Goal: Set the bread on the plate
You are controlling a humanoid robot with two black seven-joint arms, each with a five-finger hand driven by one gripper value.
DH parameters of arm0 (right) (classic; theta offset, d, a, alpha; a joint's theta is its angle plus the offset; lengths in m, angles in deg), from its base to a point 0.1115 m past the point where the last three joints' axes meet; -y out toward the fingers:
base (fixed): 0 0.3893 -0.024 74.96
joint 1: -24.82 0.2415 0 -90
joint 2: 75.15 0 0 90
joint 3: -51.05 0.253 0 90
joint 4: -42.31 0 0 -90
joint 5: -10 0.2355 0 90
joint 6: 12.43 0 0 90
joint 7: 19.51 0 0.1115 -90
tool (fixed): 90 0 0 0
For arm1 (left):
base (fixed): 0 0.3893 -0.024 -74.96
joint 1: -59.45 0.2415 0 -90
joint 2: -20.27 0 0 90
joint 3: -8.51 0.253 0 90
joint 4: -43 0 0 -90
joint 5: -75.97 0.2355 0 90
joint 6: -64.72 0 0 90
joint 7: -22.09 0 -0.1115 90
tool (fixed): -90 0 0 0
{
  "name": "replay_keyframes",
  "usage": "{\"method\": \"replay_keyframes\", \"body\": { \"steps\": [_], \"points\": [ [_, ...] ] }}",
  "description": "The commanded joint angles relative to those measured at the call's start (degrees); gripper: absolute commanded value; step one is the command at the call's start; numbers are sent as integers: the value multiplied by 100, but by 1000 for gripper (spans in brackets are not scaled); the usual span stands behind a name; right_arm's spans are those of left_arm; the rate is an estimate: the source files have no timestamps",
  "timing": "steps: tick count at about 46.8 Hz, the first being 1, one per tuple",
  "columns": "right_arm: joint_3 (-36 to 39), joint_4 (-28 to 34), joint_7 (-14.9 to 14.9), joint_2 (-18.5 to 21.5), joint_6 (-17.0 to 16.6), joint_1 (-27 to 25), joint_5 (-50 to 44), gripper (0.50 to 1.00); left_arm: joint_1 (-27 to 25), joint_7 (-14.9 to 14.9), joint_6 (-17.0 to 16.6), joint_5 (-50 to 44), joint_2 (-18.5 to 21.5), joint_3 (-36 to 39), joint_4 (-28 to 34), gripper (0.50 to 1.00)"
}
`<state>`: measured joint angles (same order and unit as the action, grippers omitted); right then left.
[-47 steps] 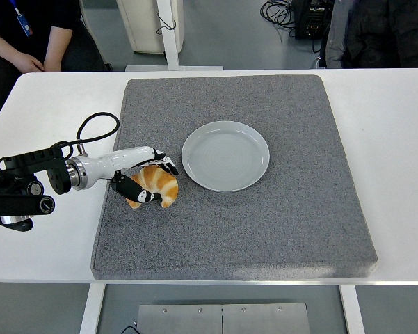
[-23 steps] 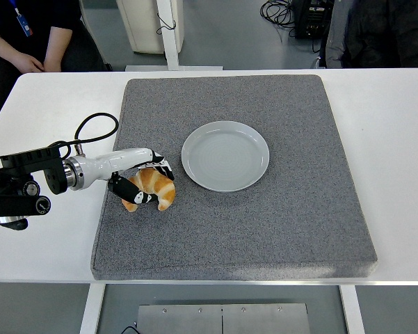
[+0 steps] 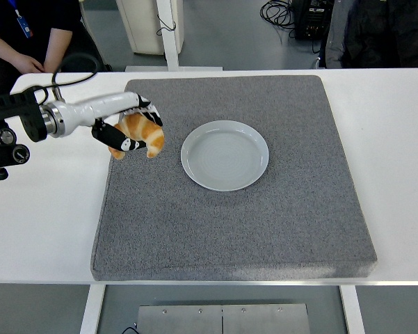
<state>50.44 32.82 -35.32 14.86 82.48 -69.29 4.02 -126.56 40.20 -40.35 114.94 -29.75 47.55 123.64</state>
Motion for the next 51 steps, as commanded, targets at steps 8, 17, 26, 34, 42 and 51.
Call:
{"method": "replay_keyframes", "body": {
  "steps": [8,17,26,34,42,51],
  "points": [
    [-9,0,-1,0,0,7,0,1000,-567,-1,496,-3,308,-186,-163,500],
    [-9,-9,-1,0,0,7,0,1000,-805,-1,1005,-3,440,-686,-523,500],
    [-9,-9,-1,0,0,7,0,1000,-805,-1,1120,-3,352,-916,-866,500],
    [-18,-9,-1,0,0,7,0,1000,-744,-1,1111,-3,-175,-1047,-1138,500],
    [-18,-18,-1,0,0,-2,0,1000,-463,-1,971,-21,-886,-1188,-1525,500],
    [-9,-9,-1,0,0,7,0,1000,-225,-9,813,-82,-1695,-1267,-1833,500]
  ]
}}
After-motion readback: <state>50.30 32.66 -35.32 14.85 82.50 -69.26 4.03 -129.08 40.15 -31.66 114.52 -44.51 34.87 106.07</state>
